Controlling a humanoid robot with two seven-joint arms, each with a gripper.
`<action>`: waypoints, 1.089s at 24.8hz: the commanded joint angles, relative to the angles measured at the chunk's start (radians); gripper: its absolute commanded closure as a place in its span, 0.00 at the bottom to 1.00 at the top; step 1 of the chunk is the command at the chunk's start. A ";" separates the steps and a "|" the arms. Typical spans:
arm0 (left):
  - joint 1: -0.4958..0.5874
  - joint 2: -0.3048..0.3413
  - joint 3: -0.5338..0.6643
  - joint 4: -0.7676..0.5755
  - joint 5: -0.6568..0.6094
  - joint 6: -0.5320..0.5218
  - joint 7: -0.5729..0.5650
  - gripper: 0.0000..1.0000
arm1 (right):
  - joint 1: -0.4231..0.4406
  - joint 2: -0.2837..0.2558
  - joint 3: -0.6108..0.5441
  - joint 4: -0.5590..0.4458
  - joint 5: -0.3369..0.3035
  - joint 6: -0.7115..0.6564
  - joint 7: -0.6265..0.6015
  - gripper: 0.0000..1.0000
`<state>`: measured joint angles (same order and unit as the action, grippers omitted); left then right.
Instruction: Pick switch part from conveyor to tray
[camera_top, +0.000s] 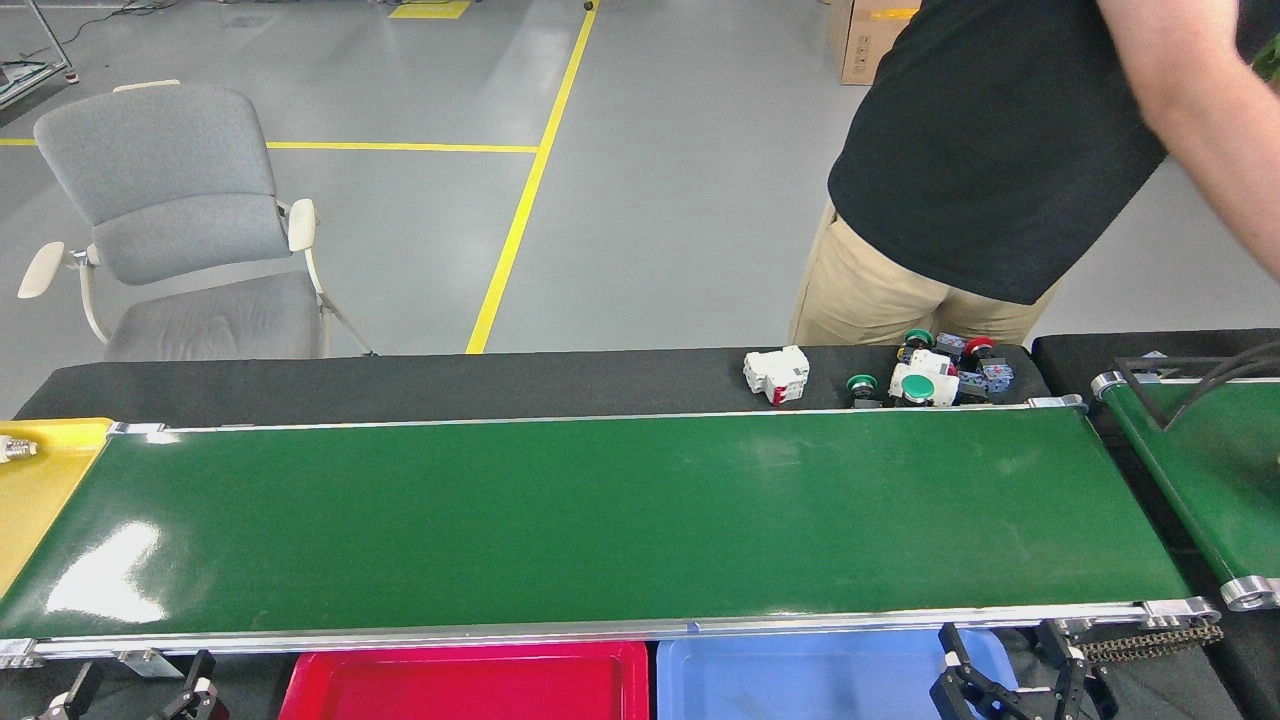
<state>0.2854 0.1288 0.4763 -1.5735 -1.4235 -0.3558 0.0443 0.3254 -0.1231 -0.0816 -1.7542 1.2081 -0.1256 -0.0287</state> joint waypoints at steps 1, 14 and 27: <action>-0.002 0.003 0.004 -0.025 0.005 0.000 0.008 0.00 | -0.006 -0.018 -0.006 -0.014 0.001 -0.003 -0.008 0.00; -0.014 0.017 0.005 -0.031 0.005 -0.002 0.017 0.00 | -0.013 -0.039 -0.009 -0.011 0.008 -0.002 -0.005 0.00; -0.014 0.014 0.030 -0.036 0.003 0.000 0.048 0.00 | -0.046 -0.044 -0.073 -0.007 0.008 -0.002 -0.007 0.00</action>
<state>0.2752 0.1333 0.5002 -1.5991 -1.4225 -0.3567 0.0806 0.2904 -0.1572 -0.1474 -1.7517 1.2160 -0.1239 -0.0316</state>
